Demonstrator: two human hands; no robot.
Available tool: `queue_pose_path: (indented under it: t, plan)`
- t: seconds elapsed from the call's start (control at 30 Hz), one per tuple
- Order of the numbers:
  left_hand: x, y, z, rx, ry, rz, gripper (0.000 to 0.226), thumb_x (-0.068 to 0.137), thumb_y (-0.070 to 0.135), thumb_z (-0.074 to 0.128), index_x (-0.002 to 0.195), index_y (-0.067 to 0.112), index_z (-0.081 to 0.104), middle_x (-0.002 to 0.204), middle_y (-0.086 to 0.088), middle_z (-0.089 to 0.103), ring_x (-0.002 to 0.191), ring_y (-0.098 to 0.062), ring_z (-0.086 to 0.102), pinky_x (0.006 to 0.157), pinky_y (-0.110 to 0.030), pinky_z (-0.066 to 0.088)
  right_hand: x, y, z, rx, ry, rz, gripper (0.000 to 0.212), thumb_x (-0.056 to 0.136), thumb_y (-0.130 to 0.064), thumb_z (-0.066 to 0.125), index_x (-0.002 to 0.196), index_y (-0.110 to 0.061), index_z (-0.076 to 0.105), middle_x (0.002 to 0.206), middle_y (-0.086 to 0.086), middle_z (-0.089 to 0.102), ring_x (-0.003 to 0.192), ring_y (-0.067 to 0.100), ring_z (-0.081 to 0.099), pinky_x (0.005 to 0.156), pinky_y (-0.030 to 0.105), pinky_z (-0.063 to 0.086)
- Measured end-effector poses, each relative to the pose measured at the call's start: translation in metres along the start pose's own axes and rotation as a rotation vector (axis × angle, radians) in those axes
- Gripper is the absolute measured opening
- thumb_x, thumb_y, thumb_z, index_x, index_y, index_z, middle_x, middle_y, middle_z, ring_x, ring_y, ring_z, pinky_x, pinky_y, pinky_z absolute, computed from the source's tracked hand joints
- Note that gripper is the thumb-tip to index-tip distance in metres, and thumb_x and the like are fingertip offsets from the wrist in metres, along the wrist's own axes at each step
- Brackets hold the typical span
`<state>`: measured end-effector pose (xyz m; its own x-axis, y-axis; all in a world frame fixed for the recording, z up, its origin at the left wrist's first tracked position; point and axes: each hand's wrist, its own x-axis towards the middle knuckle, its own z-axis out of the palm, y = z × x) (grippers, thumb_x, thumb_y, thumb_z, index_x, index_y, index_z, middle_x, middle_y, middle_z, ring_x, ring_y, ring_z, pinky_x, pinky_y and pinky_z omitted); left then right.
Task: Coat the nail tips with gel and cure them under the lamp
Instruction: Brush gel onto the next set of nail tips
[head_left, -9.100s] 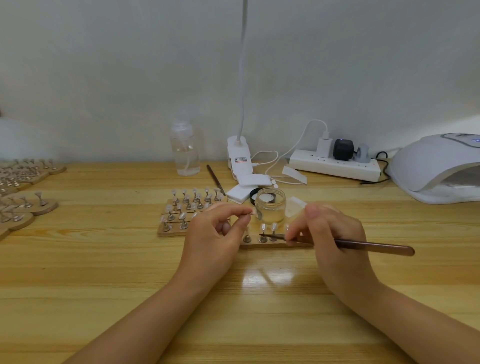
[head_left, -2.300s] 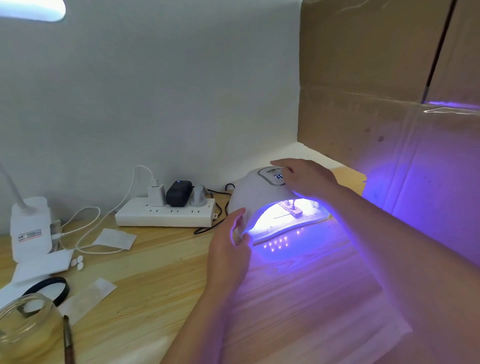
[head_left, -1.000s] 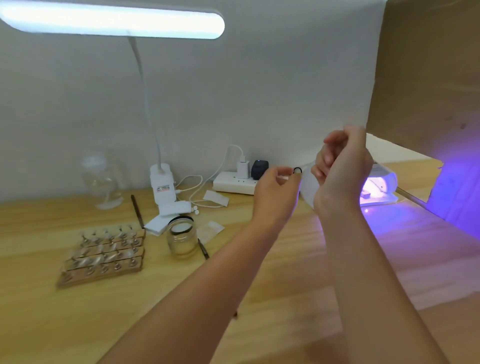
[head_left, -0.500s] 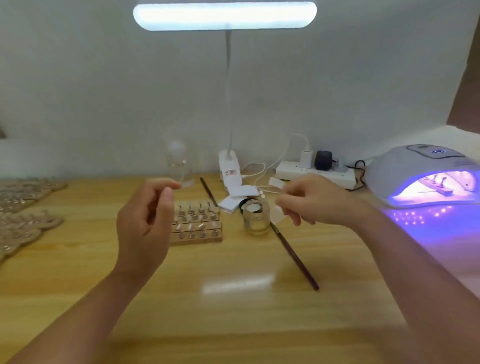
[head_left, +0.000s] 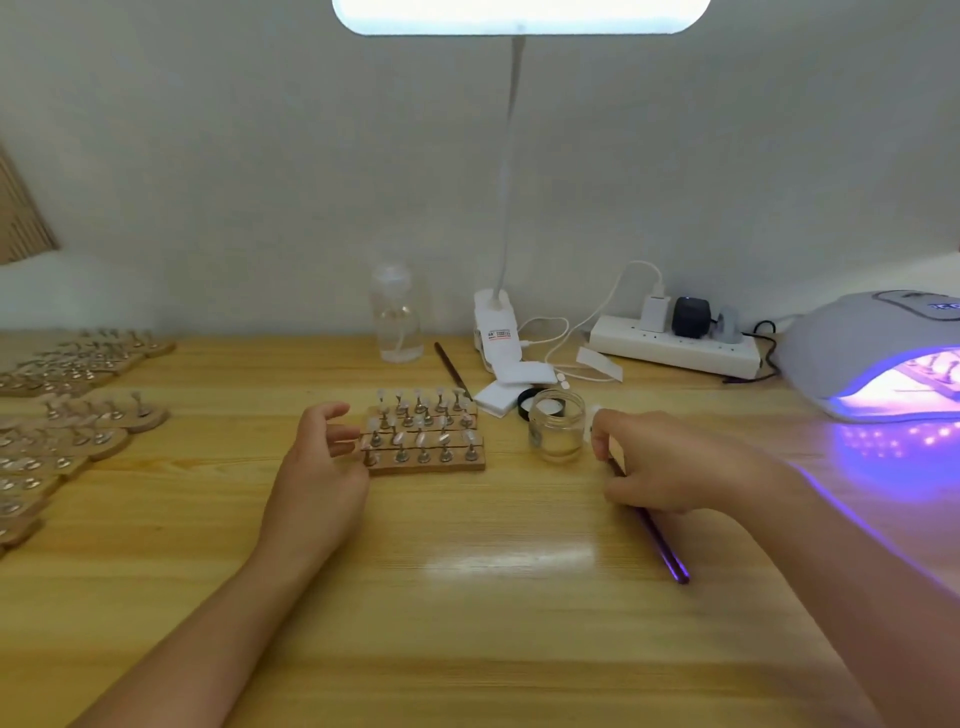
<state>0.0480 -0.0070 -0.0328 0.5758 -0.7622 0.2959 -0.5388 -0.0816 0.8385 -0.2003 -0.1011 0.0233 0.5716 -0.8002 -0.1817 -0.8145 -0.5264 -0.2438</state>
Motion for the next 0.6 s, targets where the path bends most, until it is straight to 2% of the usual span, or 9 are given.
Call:
queue_pose_path:
  t: [0.1,0.17,0.27,0.33,0.4,0.47,0.53,0.6]
  plan:
    - [-0.002,0.002,0.0,0.108,-0.069,-0.029,0.063,0.072,0.0,0.066,0.125,0.02,0.038,0.108,0.005,0.045,0.093,-0.007,0.049,0.084,-0.028,0.037,0.001,0.01,-0.01,0.173,0.108,-0.041,0.014,0.085,-0.021,0.058,0.09,-0.032,0.05,0.072,-0.006,0.053,0.052,0.006,0.05,0.042,0.015,0.038]
    - [-0.002,0.006,-0.002,0.127,-0.073,-0.064,0.064,0.068,0.004,0.072,0.119,0.02,0.038,0.112,0.002,0.038,0.082,-0.003,0.05,0.081,-0.031,0.041,0.0,0.018,-0.018,0.415,0.207,-0.062,0.017,0.088,-0.018,0.053,0.086,-0.034,0.06,0.062,-0.007,0.054,0.044,0.002,0.048,0.042,0.012,0.039]
    - [-0.001,0.01,-0.008,0.103,-0.167,-0.104,0.057,0.066,0.006,0.076,0.105,0.02,0.037,0.108,-0.002,0.04,0.076,-0.005,0.05,0.066,-0.023,0.041,-0.001,0.029,-0.028,1.1,0.271,-0.086,0.035,0.089,-0.011,0.045,0.076,-0.023,0.075,0.057,-0.004,0.052,0.044,0.006,0.044,0.041,0.017,0.04]
    - [-0.001,0.01,-0.014,0.083,-0.302,-0.077,0.048,0.065,0.006,0.079,0.096,0.018,0.044,0.097,-0.002,0.05,0.074,-0.011,0.053,0.061,-0.019,0.042,-0.003,0.032,-0.032,1.639,0.218,-0.172,0.026,0.073,-0.009,0.052,0.072,-0.019,0.076,0.059,-0.004,0.053,0.044,0.005,0.043,0.042,0.016,0.041]
    - [-0.002,0.012,-0.023,0.049,-0.411,-0.02,0.038,0.063,0.007,0.081,0.091,0.018,0.057,0.088,-0.001,0.06,0.072,-0.009,0.055,0.062,-0.013,0.045,-0.003,0.034,-0.033,1.961,0.224,-0.266,0.025,0.062,-0.009,0.057,0.076,-0.019,0.075,0.066,-0.006,0.061,0.049,0.002,0.05,0.044,0.014,0.044]
    - [-0.003,0.013,-0.031,0.056,-0.475,0.016,0.033,0.062,0.01,0.081,0.088,0.023,0.067,0.083,0.003,0.065,0.072,-0.004,0.058,0.062,-0.007,0.044,-0.004,0.035,-0.033,2.065,0.275,-0.284,0.018,0.07,-0.01,0.057,0.081,-0.019,0.068,0.073,-0.007,0.066,0.052,0.0,0.054,0.044,0.011,0.043]
    - [-0.004,0.017,-0.037,0.045,-0.538,0.03,0.032,0.061,0.01,0.082,0.086,0.027,0.071,0.076,0.004,0.068,0.068,0.0,0.06,0.061,-0.005,0.043,-0.004,0.035,-0.033,2.001,0.332,-0.225,0.005,0.076,-0.024,0.059,0.075,-0.02,0.057,0.064,-0.008,0.063,0.044,-0.001,0.049,0.037,0.011,0.037]
    - [-0.007,0.022,-0.037,0.029,-0.609,0.047,0.03,0.062,0.009,0.081,0.082,0.03,0.072,0.076,0.011,0.07,0.067,0.004,0.06,0.06,-0.004,0.042,-0.002,0.035,-0.032,1.83,0.379,-0.128,0.027,0.081,-0.044,0.053,0.067,-0.022,0.048,0.047,-0.009,0.049,0.034,0.001,0.035,0.032,0.014,0.028]
